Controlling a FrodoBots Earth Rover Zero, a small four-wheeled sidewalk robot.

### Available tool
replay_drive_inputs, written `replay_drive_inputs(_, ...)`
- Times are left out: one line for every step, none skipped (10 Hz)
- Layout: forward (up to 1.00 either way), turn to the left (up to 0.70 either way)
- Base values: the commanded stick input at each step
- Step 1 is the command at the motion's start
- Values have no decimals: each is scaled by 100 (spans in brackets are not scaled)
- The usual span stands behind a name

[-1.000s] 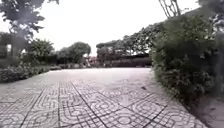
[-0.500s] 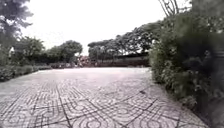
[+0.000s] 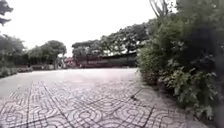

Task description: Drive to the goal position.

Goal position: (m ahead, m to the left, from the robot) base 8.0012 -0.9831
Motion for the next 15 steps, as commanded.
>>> replay_drive_inputs(100, 0)
replay_drive_inputs(100, 0)
replay_drive_inputs(100, 0)
replay_drive_inputs(100, 0)
replay_drive_inputs(100, 0)
replay_drive_inputs(100, 0)
replay_drive_inputs(100, 0)
replay_drive_inputs(100, 0)
replay_drive_inputs(100, 0)
replay_drive_inputs(100, 0)
replay_drive_inputs(100, 0)
replay_drive_inputs(100, 0)
replay_drive_inputs(100, 0)
replay_drive_inputs(100, 0)
replay_drive_inputs(100, 0)
